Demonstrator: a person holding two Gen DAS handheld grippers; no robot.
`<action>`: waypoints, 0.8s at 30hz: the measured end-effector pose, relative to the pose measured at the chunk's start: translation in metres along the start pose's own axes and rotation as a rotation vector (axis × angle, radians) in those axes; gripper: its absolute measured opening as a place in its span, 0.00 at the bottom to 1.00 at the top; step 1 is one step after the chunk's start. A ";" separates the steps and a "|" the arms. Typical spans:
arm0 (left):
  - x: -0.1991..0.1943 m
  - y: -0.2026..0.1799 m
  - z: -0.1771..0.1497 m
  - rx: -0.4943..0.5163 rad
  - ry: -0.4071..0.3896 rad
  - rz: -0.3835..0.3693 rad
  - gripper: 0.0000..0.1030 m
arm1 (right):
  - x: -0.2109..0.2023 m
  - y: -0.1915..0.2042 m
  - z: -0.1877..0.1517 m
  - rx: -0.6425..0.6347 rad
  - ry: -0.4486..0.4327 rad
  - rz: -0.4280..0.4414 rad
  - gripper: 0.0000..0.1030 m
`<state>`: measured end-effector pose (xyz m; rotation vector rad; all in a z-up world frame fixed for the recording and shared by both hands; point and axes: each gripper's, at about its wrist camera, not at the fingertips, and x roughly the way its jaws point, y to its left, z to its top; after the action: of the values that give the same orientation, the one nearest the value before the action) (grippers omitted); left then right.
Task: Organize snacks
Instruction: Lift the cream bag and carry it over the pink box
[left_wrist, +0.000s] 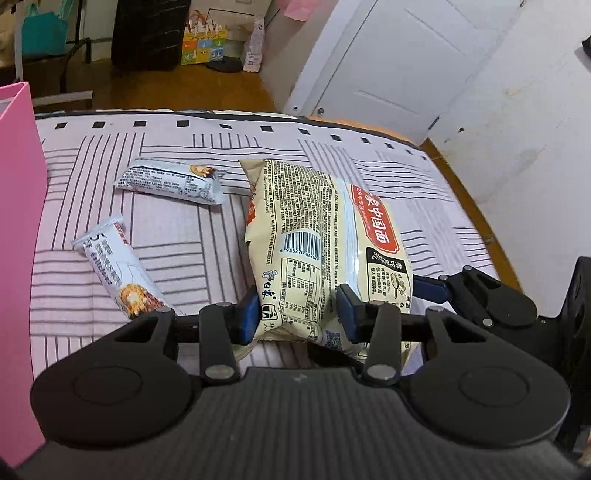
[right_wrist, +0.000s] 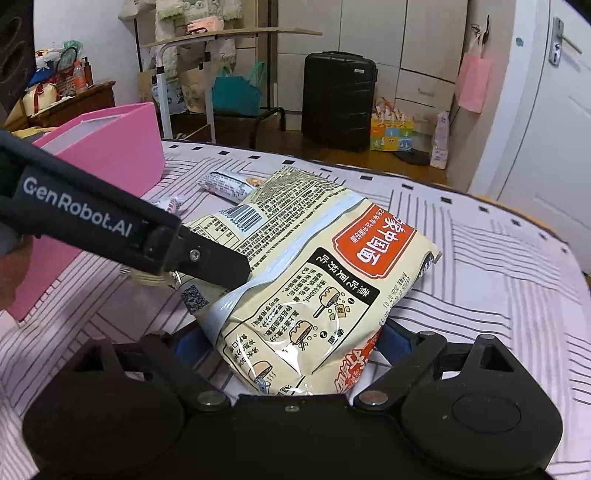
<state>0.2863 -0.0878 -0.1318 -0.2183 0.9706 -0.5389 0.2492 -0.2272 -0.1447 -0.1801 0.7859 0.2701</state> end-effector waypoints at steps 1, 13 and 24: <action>-0.004 -0.001 -0.001 -0.004 -0.001 -0.006 0.40 | -0.006 0.002 0.000 -0.003 -0.003 -0.004 0.92; -0.074 -0.009 -0.019 -0.066 0.030 -0.089 0.40 | -0.082 0.031 -0.005 -0.066 -0.056 0.000 0.92; -0.151 -0.033 -0.056 -0.029 0.056 -0.076 0.40 | -0.150 0.071 -0.006 -0.107 -0.006 0.036 0.92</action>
<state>0.1615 -0.0331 -0.0401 -0.2684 1.0283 -0.6032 0.1220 -0.1871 -0.0452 -0.2662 0.7695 0.3466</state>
